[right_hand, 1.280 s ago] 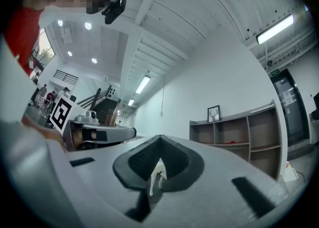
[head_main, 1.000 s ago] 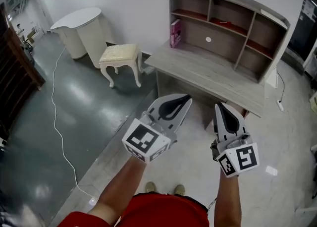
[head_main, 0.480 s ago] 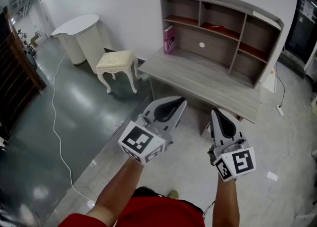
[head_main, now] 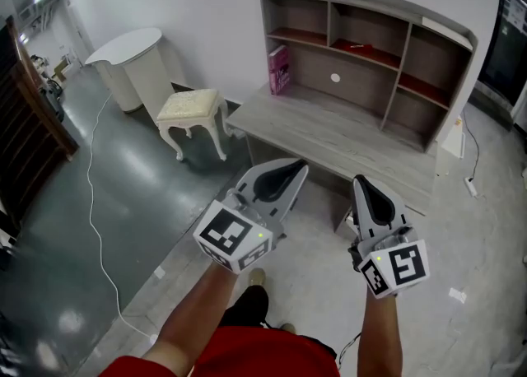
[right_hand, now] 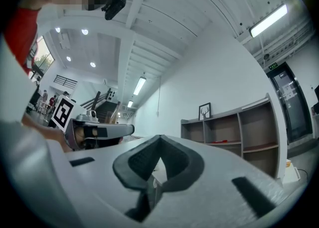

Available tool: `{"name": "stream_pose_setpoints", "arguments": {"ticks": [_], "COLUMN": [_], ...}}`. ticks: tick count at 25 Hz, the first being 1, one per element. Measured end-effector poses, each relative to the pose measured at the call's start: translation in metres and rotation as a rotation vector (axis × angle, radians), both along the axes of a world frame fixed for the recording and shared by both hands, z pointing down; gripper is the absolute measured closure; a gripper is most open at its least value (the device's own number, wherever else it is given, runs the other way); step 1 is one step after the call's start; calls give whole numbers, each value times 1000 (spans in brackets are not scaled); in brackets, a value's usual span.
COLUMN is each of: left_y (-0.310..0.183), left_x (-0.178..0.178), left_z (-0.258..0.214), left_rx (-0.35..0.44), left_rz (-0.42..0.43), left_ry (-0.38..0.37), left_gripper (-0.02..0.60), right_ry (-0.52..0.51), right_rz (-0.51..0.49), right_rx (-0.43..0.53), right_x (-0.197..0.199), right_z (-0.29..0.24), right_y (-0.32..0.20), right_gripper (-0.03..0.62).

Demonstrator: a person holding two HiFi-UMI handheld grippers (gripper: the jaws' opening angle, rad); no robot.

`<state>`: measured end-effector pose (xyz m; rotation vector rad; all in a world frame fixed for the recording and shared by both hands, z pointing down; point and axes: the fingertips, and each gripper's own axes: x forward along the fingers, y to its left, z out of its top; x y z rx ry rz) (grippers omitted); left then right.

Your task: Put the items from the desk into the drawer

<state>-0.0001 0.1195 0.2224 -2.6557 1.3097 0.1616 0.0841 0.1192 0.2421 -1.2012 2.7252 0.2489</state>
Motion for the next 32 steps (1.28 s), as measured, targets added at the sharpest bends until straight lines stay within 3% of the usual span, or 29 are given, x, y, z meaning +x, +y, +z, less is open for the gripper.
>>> {"name": "stream_pose_setpoints", "arguments": {"ticks": [8, 24, 32], "left_y": [-88, -295, -354], "left_x": [-19, -105, -99], "left_z": [11, 18, 18], "left_rx": [24, 3, -13], "left_rz": [74, 260, 308], "left_ry": [4, -20, 13], "left_gripper": [572, 572, 572], "right_ry": [52, 99, 165], "right_rz": [56, 210, 220], "right_rx": [1, -46, -38], "right_x": [-24, -110, -109], "right_z": [6, 5, -2], "right_y": [-75, -279, -337], "right_gripper": [591, 591, 591]}}
